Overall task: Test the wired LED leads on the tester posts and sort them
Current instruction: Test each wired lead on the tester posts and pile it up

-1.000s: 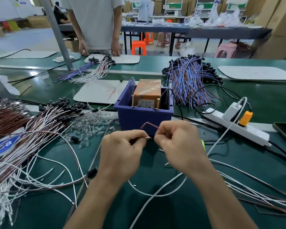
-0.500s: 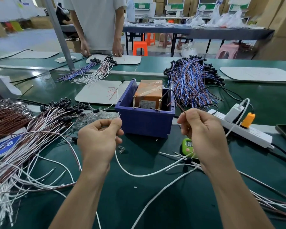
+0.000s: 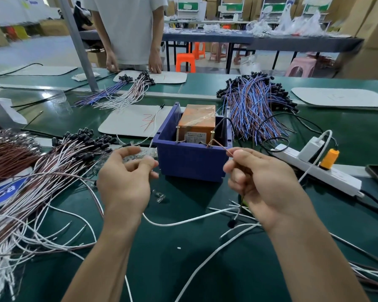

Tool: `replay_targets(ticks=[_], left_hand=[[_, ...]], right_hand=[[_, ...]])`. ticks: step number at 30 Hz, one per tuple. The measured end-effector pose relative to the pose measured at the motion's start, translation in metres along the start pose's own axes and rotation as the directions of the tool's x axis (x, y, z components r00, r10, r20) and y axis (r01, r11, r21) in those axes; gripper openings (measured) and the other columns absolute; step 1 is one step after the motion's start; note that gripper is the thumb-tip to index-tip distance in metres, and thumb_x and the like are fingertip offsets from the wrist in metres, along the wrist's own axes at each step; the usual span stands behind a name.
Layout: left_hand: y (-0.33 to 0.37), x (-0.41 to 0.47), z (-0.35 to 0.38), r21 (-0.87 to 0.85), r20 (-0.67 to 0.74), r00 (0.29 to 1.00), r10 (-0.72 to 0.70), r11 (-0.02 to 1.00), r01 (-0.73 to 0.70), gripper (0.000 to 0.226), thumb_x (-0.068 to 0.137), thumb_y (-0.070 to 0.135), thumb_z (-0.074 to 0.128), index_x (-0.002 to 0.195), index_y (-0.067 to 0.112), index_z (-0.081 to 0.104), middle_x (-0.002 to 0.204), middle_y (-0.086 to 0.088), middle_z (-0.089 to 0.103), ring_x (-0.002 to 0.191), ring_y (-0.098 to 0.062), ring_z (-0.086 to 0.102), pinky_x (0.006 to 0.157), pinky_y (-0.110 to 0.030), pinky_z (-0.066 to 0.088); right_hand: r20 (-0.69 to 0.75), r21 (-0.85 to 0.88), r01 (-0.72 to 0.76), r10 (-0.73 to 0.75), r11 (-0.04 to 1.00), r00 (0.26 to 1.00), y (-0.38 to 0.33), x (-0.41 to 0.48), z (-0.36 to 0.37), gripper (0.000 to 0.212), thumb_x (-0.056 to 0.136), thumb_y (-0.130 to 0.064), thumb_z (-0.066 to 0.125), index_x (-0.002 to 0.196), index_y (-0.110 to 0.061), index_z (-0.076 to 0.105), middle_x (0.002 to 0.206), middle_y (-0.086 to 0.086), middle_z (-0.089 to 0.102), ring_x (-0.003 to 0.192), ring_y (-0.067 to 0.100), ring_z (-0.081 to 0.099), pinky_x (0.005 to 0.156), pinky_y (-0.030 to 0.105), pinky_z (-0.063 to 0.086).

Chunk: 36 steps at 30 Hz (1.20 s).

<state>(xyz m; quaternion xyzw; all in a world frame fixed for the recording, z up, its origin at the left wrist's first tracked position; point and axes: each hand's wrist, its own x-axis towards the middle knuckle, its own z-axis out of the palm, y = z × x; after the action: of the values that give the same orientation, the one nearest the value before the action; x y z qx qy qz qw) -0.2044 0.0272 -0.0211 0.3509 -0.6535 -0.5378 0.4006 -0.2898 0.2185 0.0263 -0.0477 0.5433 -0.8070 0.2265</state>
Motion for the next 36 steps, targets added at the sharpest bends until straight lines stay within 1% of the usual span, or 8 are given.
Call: replay_targets(ticks=[1,3,6,9,16,23,29,36], left_hand=[[0.001,-0.001,0.001,0.065,-0.011,1.0,0.023,0.998,-0.022,0.014,0.088,0.016,0.077,0.087,0.027,0.068,0.065,0.011,0.075,0.056,-0.009,0.071,0.07,-0.04,0.061],[0.007,-0.003,0.006,0.162,-0.036,0.998,0.053,0.986,-0.047,0.013,0.081,0.024,0.081,0.074,0.027,0.071,0.059,0.015,0.072,0.053,-0.005,0.071,0.068,-0.041,0.062],[0.017,-0.003,0.012,0.285,-0.077,0.992,0.097,0.956,-0.072,0.014,0.076,0.039,0.08,0.067,0.031,0.073,0.055,0.019,0.068,0.055,-0.006,0.07,0.07,-0.039,0.062],[0.025,-0.001,0.016,0.389,-0.096,0.985,0.14,0.917,-0.092,0.017,0.073,0.048,0.081,0.067,0.034,0.073,0.055,0.017,0.067,0.061,-0.013,0.069,0.069,-0.037,0.06],[0.034,0.004,0.021,0.429,-0.097,0.977,0.192,0.894,-0.133,0.025,0.073,0.043,0.082,0.057,0.037,0.065,0.056,0.015,0.066,0.062,-0.018,0.068,0.066,-0.034,0.058],[0.031,-0.001,0.022,0.428,-0.091,0.976,0.197,0.893,-0.14,0.023,0.073,0.036,0.081,0.056,0.035,0.065,0.051,0.014,0.064,0.058,-0.018,0.067,0.064,-0.033,0.058],[0.032,0.001,0.024,0.431,-0.077,0.974,0.211,0.889,-0.158,0.028,0.074,0.036,0.082,0.054,0.035,0.062,0.052,0.014,0.064,0.06,-0.02,0.067,0.066,-0.034,0.057],[0.033,0.002,0.024,0.455,-0.089,0.969,0.231,0.875,-0.166,0.026,0.077,0.03,0.08,0.057,0.034,0.063,0.057,0.013,0.066,0.064,-0.023,0.069,0.068,-0.032,0.056]], right_hand=[[-0.015,0.043,-0.022,0.023,0.999,1.0,0.001,0.0,0.001,0.018,0.102,-0.004,0.054,0.091,0.001,0.067,0.063,0.01,0.068,0.042,0.009,0.053,0.04,0.019,0.043],[-0.039,0.081,-0.058,0.061,0.995,0.997,0.005,0.002,0.003,0.02,0.103,-0.009,0.055,0.091,0.0,0.068,0.068,0.01,0.073,0.048,0.008,0.063,0.043,0.017,0.049],[-0.061,0.02,-0.075,0.076,0.997,0.995,0.012,0.005,0.004,0.023,0.103,-0.01,0.056,0.084,-0.004,0.067,0.066,0.009,0.073,0.046,0.007,0.063,0.043,0.017,0.05],[-0.077,-0.08,-0.041,0.035,0.996,0.996,0.017,0.008,0.002,0.024,0.102,-0.009,0.055,0.08,-0.006,0.065,0.061,0.007,0.071,0.042,0.009,0.06,0.043,0.018,0.049],[-0.078,-0.321,0.09,-0.121,0.943,0.99,0.019,0.017,-0.004,0.028,0.099,-0.005,0.052,0.073,-0.005,0.062,0.056,0.012,0.067,0.035,0.017,0.051,0.038,0.022,0.041],[-0.057,-0.504,0.192,-0.254,0.842,0.966,0.024,0.025,-0.013,0.028,0.094,-0.013,0.055,0.067,-0.011,0.064,0.057,0.011,0.069,0.035,0.019,0.048,0.044,0.028,0.04],[-0.055,-0.507,0.216,-0.282,0.834,0.958,0.029,0.025,-0.016,0.032,0.092,-0.016,0.055,0.061,-0.016,0.065,0.055,0.011,0.068,0.033,0.018,0.046,0.038,0.021,0.036],[-0.053,-0.569,0.255,-0.345,0.781,0.937,0.029,0.024,-0.014,0.027,0.087,-0.027,0.055,0.065,-0.027,0.07,0.052,0.009,0.067,0.033,0.017,0.048,0.041,0.024,0.037]])
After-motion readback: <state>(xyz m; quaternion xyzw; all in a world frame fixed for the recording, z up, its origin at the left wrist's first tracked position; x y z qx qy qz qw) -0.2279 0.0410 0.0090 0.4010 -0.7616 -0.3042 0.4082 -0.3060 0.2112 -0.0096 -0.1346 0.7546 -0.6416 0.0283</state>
